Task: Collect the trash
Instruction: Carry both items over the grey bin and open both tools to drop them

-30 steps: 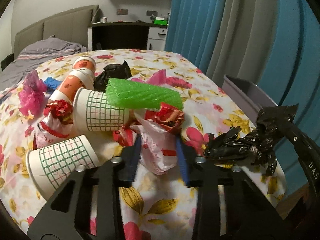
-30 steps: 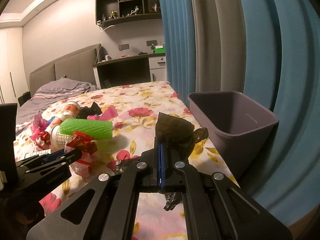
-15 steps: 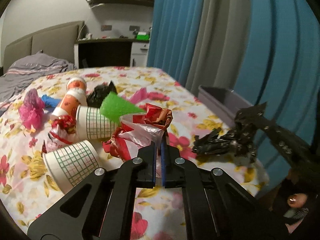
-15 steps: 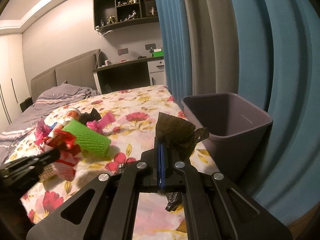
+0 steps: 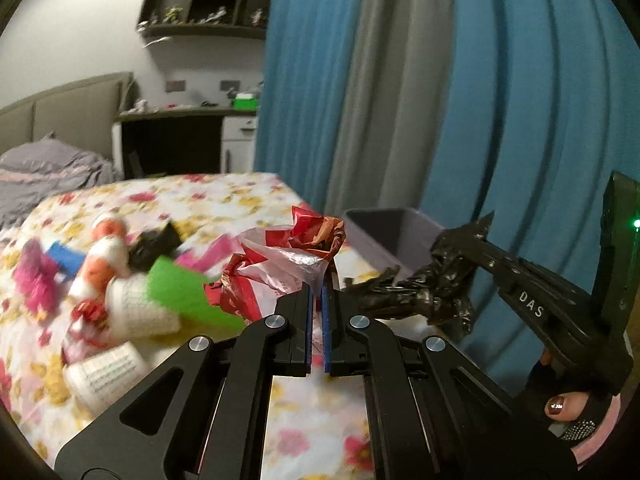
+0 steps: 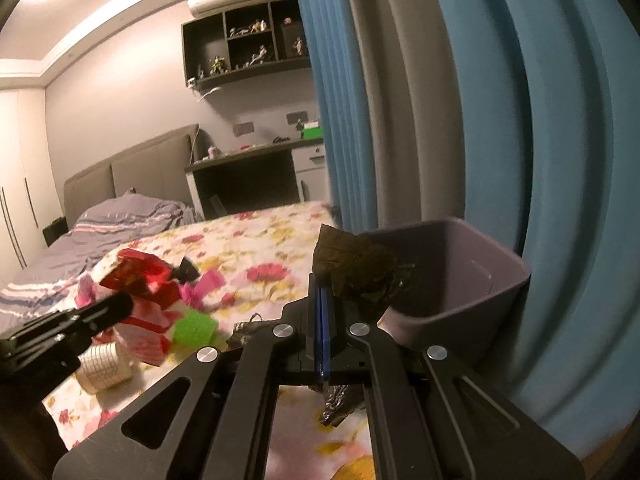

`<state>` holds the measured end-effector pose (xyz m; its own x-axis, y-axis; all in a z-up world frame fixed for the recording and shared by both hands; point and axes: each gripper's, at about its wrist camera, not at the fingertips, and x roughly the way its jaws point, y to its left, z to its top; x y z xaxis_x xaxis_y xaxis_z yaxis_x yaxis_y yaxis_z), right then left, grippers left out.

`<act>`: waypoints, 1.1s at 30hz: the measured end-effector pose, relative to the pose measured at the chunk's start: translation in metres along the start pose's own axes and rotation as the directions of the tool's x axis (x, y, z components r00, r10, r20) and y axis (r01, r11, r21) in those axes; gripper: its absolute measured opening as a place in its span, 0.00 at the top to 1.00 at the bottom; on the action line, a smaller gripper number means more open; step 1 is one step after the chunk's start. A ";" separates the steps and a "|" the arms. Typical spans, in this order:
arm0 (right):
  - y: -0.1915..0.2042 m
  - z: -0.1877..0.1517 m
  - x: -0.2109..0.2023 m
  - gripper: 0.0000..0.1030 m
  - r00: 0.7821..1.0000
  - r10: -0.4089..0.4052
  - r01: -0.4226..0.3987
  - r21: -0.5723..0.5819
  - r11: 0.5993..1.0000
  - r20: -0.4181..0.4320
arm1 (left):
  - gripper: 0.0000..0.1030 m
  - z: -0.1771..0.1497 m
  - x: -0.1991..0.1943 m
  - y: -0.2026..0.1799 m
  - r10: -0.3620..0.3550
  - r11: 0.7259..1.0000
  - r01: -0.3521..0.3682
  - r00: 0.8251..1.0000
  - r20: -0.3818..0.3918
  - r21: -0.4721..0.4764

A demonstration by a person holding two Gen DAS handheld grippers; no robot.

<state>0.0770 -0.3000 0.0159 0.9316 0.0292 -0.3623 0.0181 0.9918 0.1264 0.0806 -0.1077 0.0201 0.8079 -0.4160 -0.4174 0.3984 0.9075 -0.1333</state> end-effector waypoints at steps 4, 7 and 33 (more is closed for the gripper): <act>-0.013 0.020 0.002 0.99 0.997 -0.054 0.055 -0.013 0.998 0.056 | 0.97 0.022 0.020 -0.023 -0.036 0.998 0.034 0.999 0.030 0.043; -0.027 0.036 0.007 0.99 0.991 -0.096 0.098 -0.015 0.995 0.097 | 0.97 0.036 0.044 -0.034 -0.062 0.997 0.060 0.997 0.037 0.043; -0.113 0.050 0.087 0.99 0.963 -0.260 0.259 0.020 0.966 0.072 | 0.97 0.053 0.219 -0.105 -0.250 0.967 0.255 0.957 -0.145 0.016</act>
<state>0.1738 -0.4159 0.0159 0.9186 -0.2383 -0.3153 0.2657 0.9629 0.0465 0.2385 -0.2968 -0.0098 0.6113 -0.6164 -0.4963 0.5978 0.7706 -0.2208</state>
